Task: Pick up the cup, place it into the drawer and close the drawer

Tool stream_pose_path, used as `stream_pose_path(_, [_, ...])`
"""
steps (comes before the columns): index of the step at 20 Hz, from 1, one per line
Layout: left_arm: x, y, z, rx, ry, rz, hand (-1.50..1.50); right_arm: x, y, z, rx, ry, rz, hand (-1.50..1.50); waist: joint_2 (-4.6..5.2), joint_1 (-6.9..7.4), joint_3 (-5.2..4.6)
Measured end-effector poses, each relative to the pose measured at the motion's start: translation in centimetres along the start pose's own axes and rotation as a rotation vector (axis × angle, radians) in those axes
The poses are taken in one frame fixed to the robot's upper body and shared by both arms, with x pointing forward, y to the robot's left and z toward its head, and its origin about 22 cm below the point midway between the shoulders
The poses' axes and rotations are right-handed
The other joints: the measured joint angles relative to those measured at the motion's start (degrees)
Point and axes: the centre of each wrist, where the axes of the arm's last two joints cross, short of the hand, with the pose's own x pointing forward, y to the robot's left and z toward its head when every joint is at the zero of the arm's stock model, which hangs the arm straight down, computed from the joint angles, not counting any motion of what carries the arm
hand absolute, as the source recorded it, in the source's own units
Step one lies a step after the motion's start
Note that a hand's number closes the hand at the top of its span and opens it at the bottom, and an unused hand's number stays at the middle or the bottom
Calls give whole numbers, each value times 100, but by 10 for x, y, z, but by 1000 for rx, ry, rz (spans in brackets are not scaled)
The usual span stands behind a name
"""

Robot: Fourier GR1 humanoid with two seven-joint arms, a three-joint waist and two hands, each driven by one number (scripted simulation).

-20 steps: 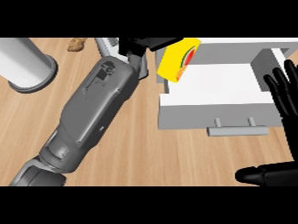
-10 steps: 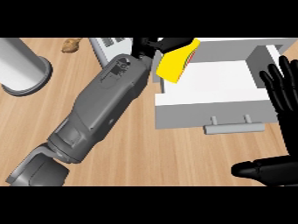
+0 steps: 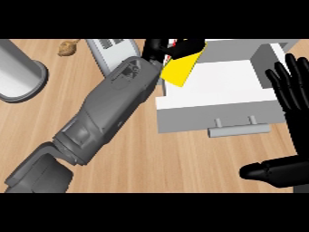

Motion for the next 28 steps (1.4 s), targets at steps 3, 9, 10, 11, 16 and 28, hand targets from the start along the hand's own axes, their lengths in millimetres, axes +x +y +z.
stream_pose_path(3, [0, -3, 0, -5, 13, -59, 150, -3, 0, 1, 15, 1, -4, -150, 9, -57, 2])
stream_pose_path(9, [-5, -9, 4, -9, 22, -134, -150, -4, 1, -1, 32, -11, -23, -150, 19, -166, 4])
stream_pose_path(10, [-6, -9, 5, -5, 20, -130, -150, 0, 2, -1, 37, -14, -27, -150, 20, -190, 4])
stream_pose_path(11, [-7, -9, 7, -4, 22, -125, -150, 3, 2, -3, 37, -21, -31, -150, 24, -193, 3])
stream_pose_path(16, [0, -13, 5, -3, 5, -45, -150, 0, 3, -4, 42, -24, -70, -150, 32, -145, 0])
stream_pose_path(28, [13, -12, 7, 12, -69, 203, -150, 15, -9, 14, 78, -15, -87, 150, -93, 300, -6])
